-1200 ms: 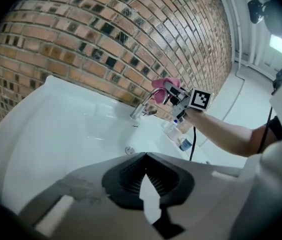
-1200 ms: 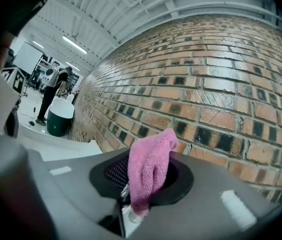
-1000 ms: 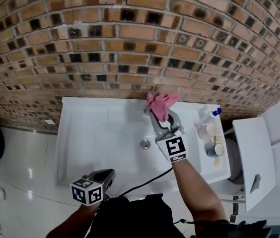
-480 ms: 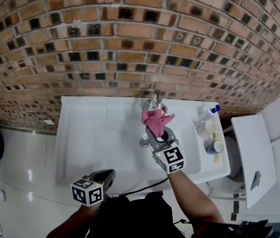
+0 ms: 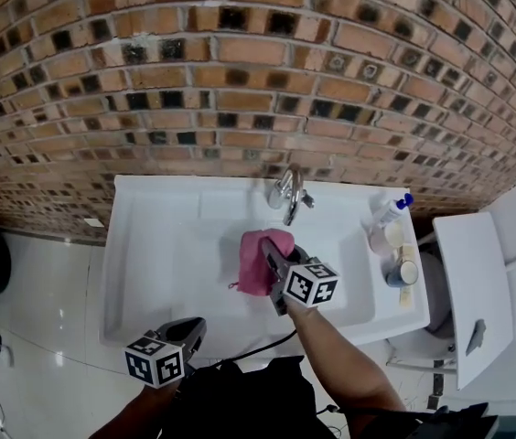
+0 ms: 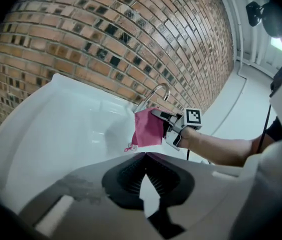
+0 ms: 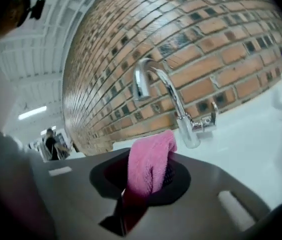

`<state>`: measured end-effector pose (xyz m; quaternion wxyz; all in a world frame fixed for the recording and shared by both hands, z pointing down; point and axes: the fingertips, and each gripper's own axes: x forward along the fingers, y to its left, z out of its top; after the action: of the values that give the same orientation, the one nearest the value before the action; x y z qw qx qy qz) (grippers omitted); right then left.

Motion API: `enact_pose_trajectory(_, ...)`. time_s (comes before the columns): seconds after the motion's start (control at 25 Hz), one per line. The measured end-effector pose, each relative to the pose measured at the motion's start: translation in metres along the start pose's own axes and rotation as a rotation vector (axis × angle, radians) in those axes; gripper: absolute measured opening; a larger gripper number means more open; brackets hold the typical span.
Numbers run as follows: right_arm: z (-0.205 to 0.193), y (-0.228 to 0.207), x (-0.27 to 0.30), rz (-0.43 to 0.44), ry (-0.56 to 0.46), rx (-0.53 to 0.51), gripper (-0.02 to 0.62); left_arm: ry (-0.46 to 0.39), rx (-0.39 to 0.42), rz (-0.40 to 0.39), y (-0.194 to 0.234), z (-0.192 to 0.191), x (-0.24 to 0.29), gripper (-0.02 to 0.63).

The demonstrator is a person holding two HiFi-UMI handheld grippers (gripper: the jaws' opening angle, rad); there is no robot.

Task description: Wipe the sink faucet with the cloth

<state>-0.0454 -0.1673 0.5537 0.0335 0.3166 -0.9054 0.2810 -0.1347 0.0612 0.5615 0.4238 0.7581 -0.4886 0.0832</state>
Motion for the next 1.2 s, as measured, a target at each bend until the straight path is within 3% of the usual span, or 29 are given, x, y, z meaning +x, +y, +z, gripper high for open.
enact_pose_trajectory(0.12,0.006,-0.012,0.023,0.046,-0.122,0.294,0.064,0.001,-0.017,0.033,0.007,-0.002,-0.003,0.005)
enact_pose_trajectory(0.24,0.006,-0.029,0.043,0.066,-0.231,0.498,0.064,-0.007,-0.039,0.068,0.012,-0.003,-0.008,0.004)
enact_pose_trajectory(0.64,0.015,-0.093,0.094,0.042,-0.422,0.775,0.064,0.000,-0.118,0.192,0.038,-0.010,-0.018,0.003)
enact_pose_trajectory(0.84,0.025,-0.104,0.105,0.041,-0.440,0.778,0.064,0.005,-0.130,0.209,0.044,-0.004,-0.013,0.005)
enact_pose_trajectory(1.04,0.052,-0.085,0.105,0.131,-0.458,0.764,0.064,0.026,-0.119,0.196,0.040,0.000,0.001,0.005)
enact_pose_trajectory(1.16,0.060,-0.086,0.098,0.120,-0.445,0.682,0.064,0.036,-0.109,0.178,0.034,0.002,0.008,0.005)
enact_pose_trajectory(1.2,0.063,-0.081,0.098,0.148,-0.453,0.710,0.064,0.037,-0.104,0.173,0.033,0.003,0.010,0.004)
